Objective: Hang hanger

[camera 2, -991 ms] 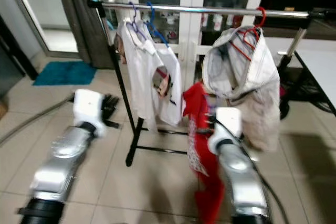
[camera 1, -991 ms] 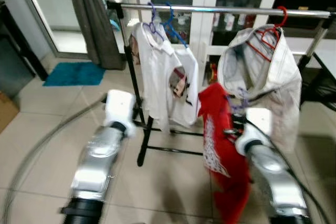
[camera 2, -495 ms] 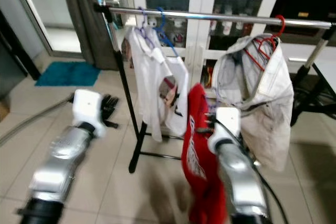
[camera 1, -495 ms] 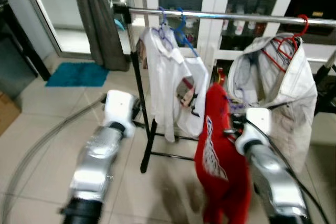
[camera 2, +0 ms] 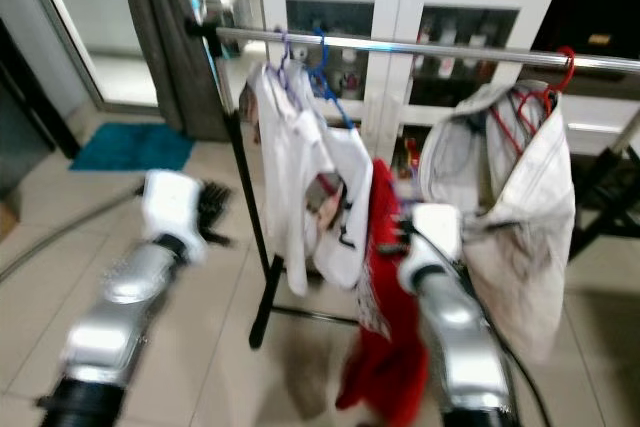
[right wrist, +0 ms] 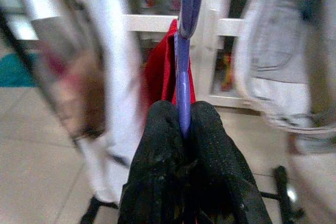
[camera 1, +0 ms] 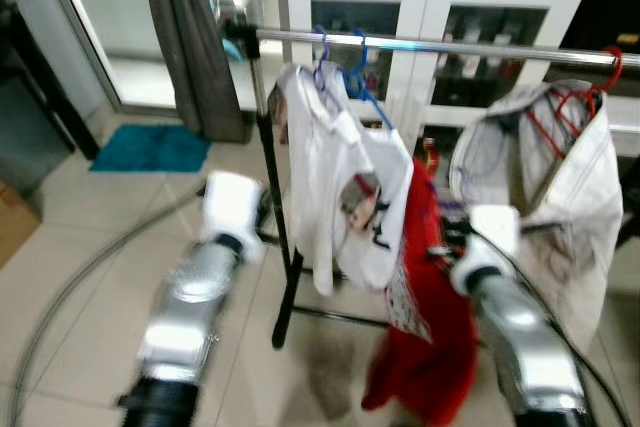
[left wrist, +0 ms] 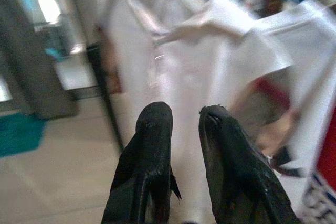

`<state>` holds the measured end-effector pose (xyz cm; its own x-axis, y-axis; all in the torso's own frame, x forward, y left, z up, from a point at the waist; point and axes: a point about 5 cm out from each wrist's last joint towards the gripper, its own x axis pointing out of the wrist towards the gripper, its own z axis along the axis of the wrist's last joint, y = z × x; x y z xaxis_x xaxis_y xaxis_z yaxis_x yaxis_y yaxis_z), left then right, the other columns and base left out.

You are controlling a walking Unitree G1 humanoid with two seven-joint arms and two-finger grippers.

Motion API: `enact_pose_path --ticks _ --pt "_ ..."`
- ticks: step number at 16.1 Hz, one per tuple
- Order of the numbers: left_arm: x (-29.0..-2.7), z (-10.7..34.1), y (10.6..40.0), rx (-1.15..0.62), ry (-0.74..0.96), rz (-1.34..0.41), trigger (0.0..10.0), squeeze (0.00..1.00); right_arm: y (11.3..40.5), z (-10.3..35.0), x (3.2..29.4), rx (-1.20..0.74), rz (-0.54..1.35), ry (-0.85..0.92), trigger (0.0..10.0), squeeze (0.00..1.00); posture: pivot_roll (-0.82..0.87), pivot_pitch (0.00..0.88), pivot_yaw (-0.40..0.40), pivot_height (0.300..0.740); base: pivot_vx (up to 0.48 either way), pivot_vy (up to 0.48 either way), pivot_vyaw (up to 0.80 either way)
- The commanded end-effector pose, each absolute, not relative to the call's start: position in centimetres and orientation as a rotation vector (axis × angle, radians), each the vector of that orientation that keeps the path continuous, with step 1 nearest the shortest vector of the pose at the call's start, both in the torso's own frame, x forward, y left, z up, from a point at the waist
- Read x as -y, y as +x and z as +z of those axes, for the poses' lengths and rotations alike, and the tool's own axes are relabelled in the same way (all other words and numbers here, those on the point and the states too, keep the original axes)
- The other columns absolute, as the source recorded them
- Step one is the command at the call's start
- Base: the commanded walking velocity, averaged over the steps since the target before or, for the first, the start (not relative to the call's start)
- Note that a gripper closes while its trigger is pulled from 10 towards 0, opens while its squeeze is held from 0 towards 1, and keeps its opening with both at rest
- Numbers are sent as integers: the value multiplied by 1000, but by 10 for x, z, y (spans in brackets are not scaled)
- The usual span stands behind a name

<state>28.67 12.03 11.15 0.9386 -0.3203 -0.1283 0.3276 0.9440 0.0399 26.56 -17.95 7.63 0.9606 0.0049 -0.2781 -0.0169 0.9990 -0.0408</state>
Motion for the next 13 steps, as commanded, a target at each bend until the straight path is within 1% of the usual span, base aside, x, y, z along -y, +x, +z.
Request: enact_pose_path --ticks 1,3,6,7,13 --pt "-131 118 289 -100 77 -301 10000 0 270 87 174 -229 27 -38 10000 0 58 10 29 740 356 0 0" --pt "-131 118 290 -99 75 -300 10000 0 272 87 175 -230 22 -20 10000 0 58 7 25 740 356 0 0" --pt "-130 118 290 -98 75 -300 10000 0 272 88 177 -231 23 -13 10000 0 56 7 24 740 359 0 -725" --pt "-130 118 290 -97 77 -301 10000 0 272 89 178 -229 18 -38 10000 0 56 7 24 740 360 0 0" --pt "-128 120 289 -83 93 -317 10000 0 277 97 184 -189 5 -39 10000 0 58 5 23 740 359 0 0"
